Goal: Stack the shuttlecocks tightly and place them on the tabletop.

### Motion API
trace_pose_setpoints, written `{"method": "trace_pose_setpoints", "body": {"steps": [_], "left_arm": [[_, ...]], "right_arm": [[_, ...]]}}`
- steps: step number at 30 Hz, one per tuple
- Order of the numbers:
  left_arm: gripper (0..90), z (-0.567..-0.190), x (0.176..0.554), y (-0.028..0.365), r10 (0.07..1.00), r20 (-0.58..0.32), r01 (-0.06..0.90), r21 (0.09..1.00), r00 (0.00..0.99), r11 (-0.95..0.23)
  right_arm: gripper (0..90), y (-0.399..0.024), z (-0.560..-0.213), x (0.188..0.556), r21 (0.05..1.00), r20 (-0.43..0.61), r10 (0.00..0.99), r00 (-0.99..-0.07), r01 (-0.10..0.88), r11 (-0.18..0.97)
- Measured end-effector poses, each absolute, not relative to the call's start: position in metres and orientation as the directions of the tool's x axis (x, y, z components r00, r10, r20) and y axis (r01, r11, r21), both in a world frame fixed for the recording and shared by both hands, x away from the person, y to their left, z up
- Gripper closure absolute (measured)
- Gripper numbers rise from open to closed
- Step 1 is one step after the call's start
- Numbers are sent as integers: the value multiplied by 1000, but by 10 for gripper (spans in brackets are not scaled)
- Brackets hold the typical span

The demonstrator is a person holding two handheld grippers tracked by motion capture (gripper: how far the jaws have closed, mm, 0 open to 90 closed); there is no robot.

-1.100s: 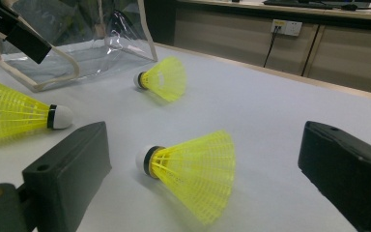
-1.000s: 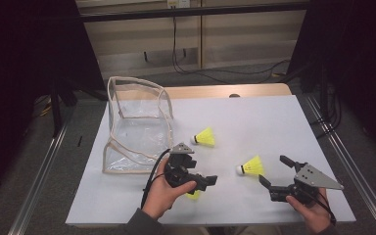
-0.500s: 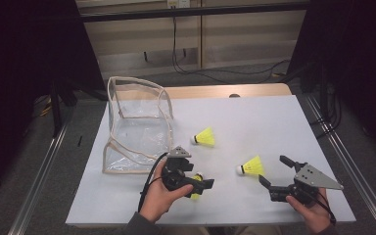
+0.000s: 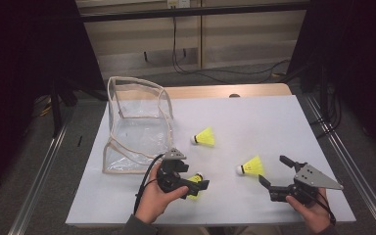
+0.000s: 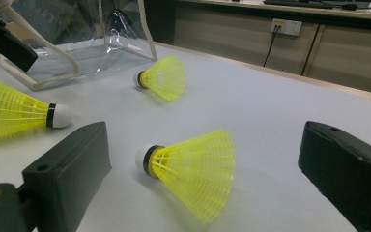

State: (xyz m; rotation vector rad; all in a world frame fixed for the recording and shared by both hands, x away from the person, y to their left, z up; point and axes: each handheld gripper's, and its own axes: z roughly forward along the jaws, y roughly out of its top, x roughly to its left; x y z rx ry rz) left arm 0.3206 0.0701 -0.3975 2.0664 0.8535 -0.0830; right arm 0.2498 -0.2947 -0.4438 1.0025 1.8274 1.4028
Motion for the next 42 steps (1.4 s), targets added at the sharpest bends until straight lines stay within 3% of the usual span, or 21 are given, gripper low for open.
{"method": "trace_pose_setpoints", "body": {"steps": [42], "left_arm": [[49,-410,312,115,523,-326,557,740,787,-377]], "right_arm": [[36,-294,-444,250,969,-23,850,-527,197,149]]}}
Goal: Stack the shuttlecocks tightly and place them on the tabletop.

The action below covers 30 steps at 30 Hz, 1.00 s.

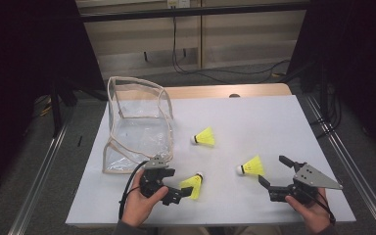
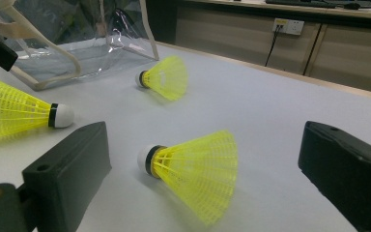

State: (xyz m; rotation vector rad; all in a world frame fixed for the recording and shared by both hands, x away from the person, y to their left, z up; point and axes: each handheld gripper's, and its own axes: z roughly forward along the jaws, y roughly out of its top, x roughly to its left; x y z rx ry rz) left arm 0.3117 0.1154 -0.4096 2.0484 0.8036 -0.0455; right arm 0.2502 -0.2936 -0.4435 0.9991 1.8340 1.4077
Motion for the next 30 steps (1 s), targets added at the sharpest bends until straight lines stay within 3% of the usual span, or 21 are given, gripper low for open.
{"method": "trace_pose_setpoints", "body": {"steps": [30], "left_arm": [[48,-411,312,154,524,-294,517,780,799,-351]], "right_arm": [[37,-293,-443,250,969,-26,847,-532,196,152]]}}
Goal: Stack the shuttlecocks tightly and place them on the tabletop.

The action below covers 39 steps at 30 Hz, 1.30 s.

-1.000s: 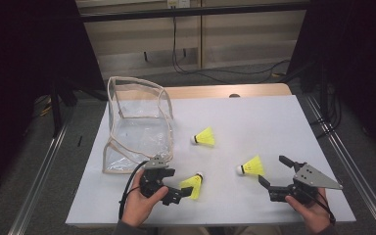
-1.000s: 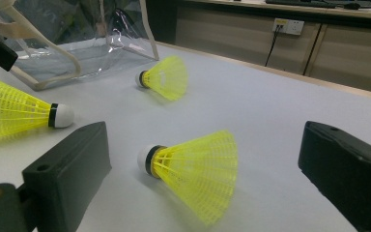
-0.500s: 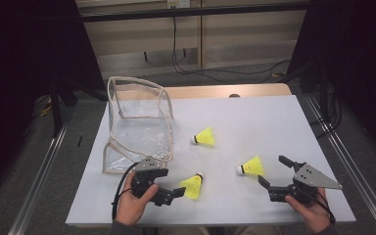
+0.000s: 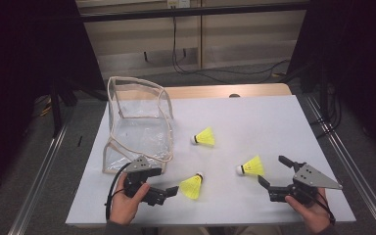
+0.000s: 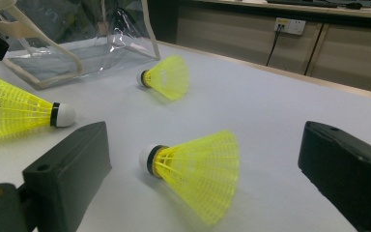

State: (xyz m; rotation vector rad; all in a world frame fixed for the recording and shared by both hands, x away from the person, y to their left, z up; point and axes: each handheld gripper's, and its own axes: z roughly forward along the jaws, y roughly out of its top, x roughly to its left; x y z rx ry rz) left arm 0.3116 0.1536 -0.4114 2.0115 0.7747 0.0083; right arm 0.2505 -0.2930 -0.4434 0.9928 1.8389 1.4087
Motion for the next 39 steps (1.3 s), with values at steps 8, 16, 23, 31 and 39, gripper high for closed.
{"method": "trace_pose_setpoints", "body": {"steps": [8,16,23,31,39], "left_arm": [[48,-413,314,164,525,-284,507,788,802,-349],[48,-415,317,172,534,-272,501,793,800,-346],[48,-417,318,177,536,-260,492,797,803,-351],[48,-419,319,184,548,-251,490,799,798,-349],[47,-420,322,195,556,-243,485,805,795,-341]], "right_arm": [[37,-292,-443,250,967,-27,846,-532,201,157],[37,-292,-443,250,967,-26,846,-533,203,157],[38,-292,-443,251,966,-27,845,-535,204,161],[38,-292,-443,251,964,-32,844,-536,206,167],[40,-292,-443,252,964,-24,842,-539,211,162]]}}
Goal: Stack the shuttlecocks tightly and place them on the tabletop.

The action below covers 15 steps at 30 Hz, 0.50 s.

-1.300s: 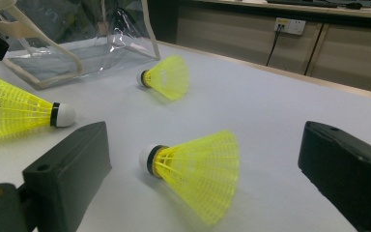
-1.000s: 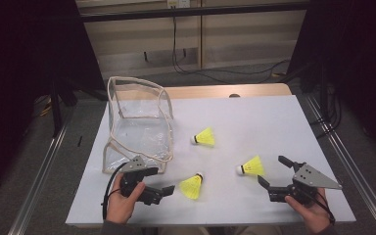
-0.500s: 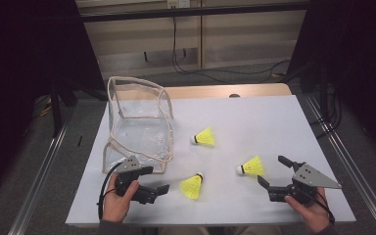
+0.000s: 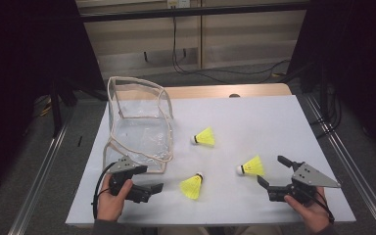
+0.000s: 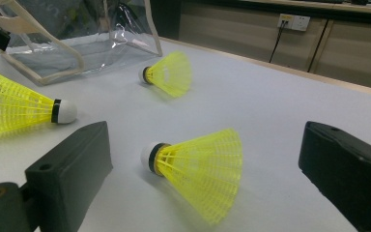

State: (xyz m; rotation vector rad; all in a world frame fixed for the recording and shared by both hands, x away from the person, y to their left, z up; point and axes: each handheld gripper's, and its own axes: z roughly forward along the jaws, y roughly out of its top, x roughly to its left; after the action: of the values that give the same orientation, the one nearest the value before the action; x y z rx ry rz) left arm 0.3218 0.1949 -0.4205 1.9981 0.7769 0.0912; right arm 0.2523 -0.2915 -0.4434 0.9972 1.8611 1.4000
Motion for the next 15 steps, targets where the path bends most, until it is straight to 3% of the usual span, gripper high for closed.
{"method": "trace_pose_setpoints", "body": {"steps": [15], "left_arm": [[48,-423,325,204,567,-227,477,810,792,-341]], "right_arm": [[39,-290,-445,258,957,-26,842,-539,229,176]]}}
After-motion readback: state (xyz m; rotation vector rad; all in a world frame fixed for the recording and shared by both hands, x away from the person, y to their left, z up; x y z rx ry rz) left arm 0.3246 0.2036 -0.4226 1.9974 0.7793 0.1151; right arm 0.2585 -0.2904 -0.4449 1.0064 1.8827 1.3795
